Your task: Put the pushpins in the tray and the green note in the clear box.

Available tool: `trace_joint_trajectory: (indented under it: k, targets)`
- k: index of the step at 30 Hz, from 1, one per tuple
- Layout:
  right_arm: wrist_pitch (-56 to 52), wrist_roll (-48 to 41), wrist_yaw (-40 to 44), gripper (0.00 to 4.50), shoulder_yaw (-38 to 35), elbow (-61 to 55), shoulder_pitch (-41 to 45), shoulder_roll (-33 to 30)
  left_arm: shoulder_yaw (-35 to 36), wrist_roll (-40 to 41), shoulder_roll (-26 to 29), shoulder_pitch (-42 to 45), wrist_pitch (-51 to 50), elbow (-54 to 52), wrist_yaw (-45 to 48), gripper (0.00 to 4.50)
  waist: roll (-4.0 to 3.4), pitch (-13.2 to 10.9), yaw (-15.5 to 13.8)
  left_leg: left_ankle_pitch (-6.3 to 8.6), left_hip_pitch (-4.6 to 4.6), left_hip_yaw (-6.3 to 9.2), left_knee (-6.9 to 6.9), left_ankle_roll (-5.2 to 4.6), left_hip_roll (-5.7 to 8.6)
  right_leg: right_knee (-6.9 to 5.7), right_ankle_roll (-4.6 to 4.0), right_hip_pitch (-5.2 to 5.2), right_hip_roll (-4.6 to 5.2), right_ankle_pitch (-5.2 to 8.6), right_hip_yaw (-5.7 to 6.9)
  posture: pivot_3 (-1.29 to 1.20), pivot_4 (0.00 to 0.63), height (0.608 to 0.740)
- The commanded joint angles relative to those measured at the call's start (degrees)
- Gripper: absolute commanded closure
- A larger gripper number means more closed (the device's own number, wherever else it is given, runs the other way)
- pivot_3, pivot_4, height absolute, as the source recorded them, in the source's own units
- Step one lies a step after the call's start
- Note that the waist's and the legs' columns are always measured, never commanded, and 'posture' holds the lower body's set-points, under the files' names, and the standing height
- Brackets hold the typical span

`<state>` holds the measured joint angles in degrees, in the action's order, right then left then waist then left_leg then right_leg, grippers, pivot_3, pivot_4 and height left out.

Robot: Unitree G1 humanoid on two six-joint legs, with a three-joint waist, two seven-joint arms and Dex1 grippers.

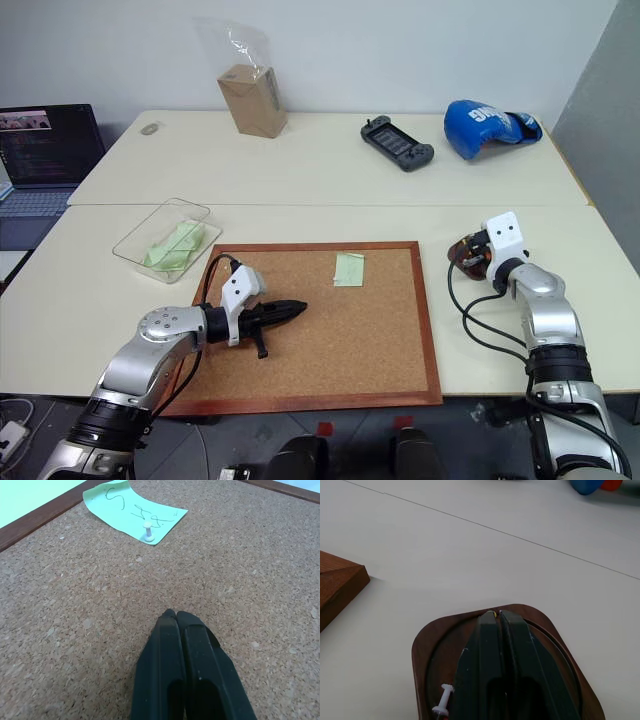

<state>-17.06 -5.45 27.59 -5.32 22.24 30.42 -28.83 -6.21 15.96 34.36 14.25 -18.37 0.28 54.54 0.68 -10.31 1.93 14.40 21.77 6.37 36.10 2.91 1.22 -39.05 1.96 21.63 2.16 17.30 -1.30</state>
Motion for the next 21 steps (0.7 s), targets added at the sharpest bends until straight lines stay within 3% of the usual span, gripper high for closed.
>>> trace_joint_trajectory:
  k: [1, 4, 13, 21]
  targets:
    - [1.7, 0.4, -0.1, 4.5, -0.5, 0.0, 1.1, -0.9, -1.1, -1.6, 0.3, -1.0, -0.9, 1.3, -0.1, 4.5, 0.0, 0.0, 0.0, 0.0, 0.0, 0.0, 0.0, 0.0, 0.0, 0.0, 0.0, 0.0, 0.0, 0.0, 0.0, 0.0, 0.15, 0.74]
    - [1.8, 0.2, 0.0, 4.5, -0.7, 0.1, 1.2, -0.8, -1.2, -1.5, 0.2, -1.3, -1.1, 0.8, -0.2, 4.5, 0.0, 0.0, 0.0, 0.0, -0.01, 0.0, 0.0, 0.0, -0.01, 0.0, 0.0, -0.01, 0.0, 0.0, 0.0, 0.0, 0.15, 0.74]
    - [1.9, 0.2, -0.3, 2.72, -0.7, -0.6, 1.3, -0.7, -1.1, -1.6, 0.4, -0.7, -0.9, 1.4, 0.1, 4.5, 0.0, 0.0, 0.0, 0.0, -0.01, 0.0, 0.0, 0.0, -0.01, 0.0, 0.0, -0.01, 0.0, 0.0, 0.0, 0.0, 0.15, 0.74]
    - [1.9, 0.0, -0.3, 2.72, -0.8, -1.1, 1.2, -0.7, -1.2, -1.6, 0.2, -0.3, -0.7, 1.9, 0.2, 4.5, 0.0, 0.0, 0.0, 0.0, -0.01, 0.0, 0.0, 0.0, 0.0, 0.0, 0.0, -0.01, 0.0, 0.0, 0.0, 0.0, 0.15, 0.74]
